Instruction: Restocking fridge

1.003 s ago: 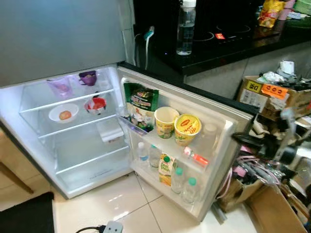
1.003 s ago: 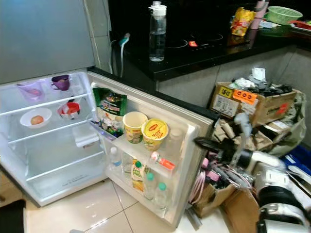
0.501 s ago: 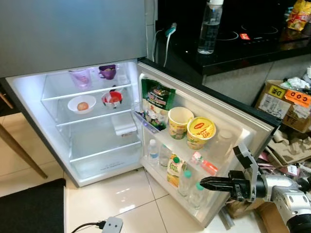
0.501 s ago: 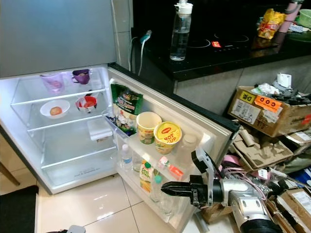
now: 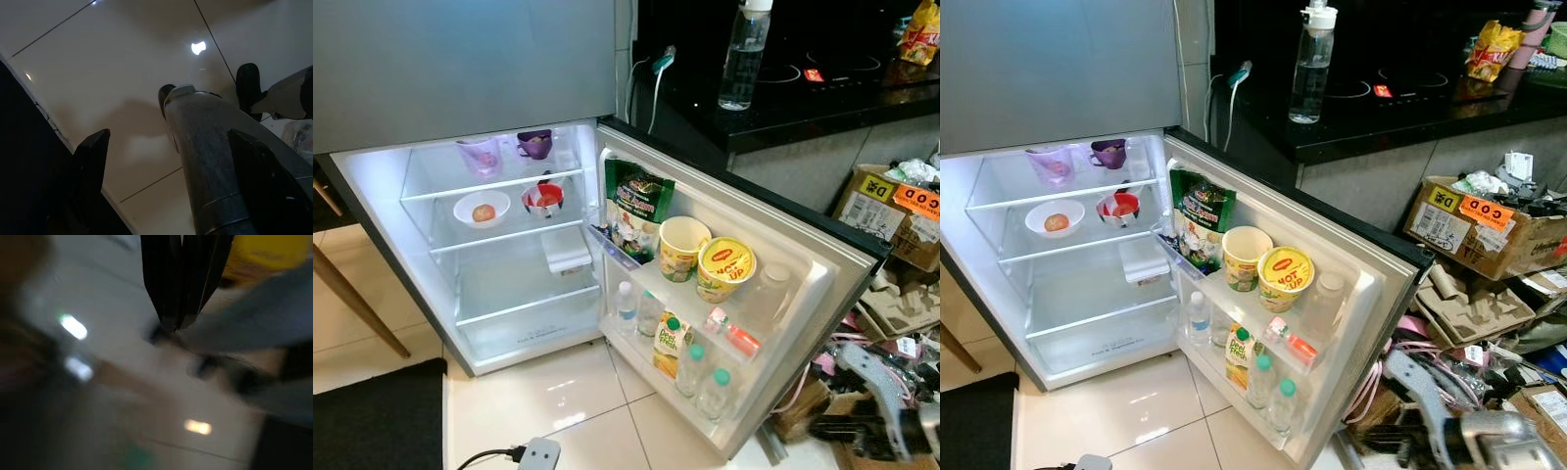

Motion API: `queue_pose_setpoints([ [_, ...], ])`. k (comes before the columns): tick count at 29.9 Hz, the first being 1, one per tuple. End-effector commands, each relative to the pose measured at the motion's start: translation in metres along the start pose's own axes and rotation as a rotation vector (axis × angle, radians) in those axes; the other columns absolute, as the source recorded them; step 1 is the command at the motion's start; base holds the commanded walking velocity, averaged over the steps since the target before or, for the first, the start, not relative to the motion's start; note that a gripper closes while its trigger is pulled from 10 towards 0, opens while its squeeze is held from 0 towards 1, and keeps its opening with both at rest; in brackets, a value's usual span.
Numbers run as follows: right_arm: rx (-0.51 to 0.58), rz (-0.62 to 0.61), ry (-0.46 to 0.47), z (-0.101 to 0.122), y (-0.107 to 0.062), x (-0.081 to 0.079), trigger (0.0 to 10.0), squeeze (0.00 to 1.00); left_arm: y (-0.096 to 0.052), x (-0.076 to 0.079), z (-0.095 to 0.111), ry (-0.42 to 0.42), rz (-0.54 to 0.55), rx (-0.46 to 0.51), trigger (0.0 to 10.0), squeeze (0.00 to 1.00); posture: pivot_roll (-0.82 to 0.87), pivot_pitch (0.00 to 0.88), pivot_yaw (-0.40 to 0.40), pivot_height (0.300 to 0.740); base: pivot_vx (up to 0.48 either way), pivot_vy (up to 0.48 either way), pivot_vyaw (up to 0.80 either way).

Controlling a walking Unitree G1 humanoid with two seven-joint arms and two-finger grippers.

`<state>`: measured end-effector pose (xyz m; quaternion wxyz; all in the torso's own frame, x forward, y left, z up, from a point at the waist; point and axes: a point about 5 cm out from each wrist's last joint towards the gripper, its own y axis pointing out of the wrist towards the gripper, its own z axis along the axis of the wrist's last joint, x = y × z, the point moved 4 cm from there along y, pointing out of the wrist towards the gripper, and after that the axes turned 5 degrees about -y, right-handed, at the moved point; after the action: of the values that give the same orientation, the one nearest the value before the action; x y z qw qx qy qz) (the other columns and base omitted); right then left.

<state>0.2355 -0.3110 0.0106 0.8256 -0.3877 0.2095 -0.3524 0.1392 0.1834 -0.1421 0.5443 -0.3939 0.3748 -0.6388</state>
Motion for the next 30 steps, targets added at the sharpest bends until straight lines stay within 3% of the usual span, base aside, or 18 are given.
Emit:
queue_pose_setpoints([
  [1,-0.024,-0.167,0.016,-0.004,-0.008,0.022,10.0,0.00,-0.001,0.006,-0.022,-0.014,-0.015,-0.070,10.0,0.00,-0.07,0.000,-0.025,0.740,0.000,0.000,0.00],
  [2,-0.033,-0.244,0.027,-0.005,-0.013,0.032,10.0,0.00,-0.001,0.006,-0.022,-0.014,-0.015,-0.070,10.0,0.00,-0.07,0.000,-0.025,0.740,0.000,0.000,0.00],
  [3,-0.033,-0.244,0.027,-0.005,-0.013,0.032,10.0,0.00,-0.001,0.006,-0.022,-0.014,-0.015,-0.070,10.0,0.00,-0.07,0.000,-0.025,0.740,0.000,0.000,0.00],
  [6,0.039,-0.610,0.112,0.009,-0.040,0.076,10.0,0.00,-0.001,0.005,-0.020,-0.008,-0.014,-0.068,10.0,0.00,-0.07,0.000,-0.022,0.740,0.000,0.000,0.00],
  [7,0.039,-0.610,0.112,0.009,-0.040,0.076,10.0,0.00,-0.001,0.005,-0.020,-0.008,-0.014,-0.068,10.0,0.00,-0.07,0.000,-0.022,0.740,0.000,0.000,0.00],
  [9,0.172,-0.736,0.132,0.032,-0.050,0.091,10.0,0.00,-0.001,0.005,-0.019,-0.004,-0.014,-0.067,10.0,0.00,-0.07,0.000,-0.020,0.740,0.000,0.000,0.00],
  [10,0.172,-0.736,0.132,0.032,-0.050,0.091,10.0,0.00,-0.001,0.005,-0.019,-0.004,-0.014,-0.067,10.0,0.00,-0.07,0.000,-0.020,0.740,0.000,0.000,0.00],
  [12,0.365,-0.790,0.171,0.063,-0.053,0.097,10.0,0.00,-0.001,0.004,-0.018,-0.001,-0.015,-0.065,10.0,0.00,-0.07,0.000,-0.016,0.740,0.000,0.000,0.00],
  [14,0.422,-0.806,0.176,0.073,-0.054,0.099,10.0,0.00,-0.001,0.004,-0.018,0.001,-0.016,-0.065,10.0,0.00,-0.06,0.000,-0.016,0.740,0.000,0.000,0.00],
  [16,0.506,-0.794,0.169,0.092,-0.050,0.097,10.0,0.00,-0.001,0.004,-0.016,0.003,-0.017,-0.061,10.0,0.00,-0.06,0.000,-0.016,0.740,0.000,0.000,0.00],
  [22,0.691,-0.521,0.079,0.140,-0.021,0.066,10.0,0.00,-0.001,0.003,-0.013,0.000,-0.017,-0.054,10.0,0.00,-0.06,0.000,-0.014,0.740,0.000,0.000,0.00],
  [29,0.754,-0.223,-0.017,0.159,-0.011,0.034,10.0,0.00,-0.001,0.004,-0.013,-0.007,-0.018,-0.055,10.0,0.00,-0.06,0.000,-0.016,0.740,0.000,0.000,0.00],
  [30,0.754,-0.223,-0.017,0.159,-0.011,0.034,10.0,0.00,-0.001,0.004,-0.013,-0.007,-0.018,-0.055,10.0,0.00,-0.06,0.000,-0.016,0.740,0.000,0.000,0.00],
])
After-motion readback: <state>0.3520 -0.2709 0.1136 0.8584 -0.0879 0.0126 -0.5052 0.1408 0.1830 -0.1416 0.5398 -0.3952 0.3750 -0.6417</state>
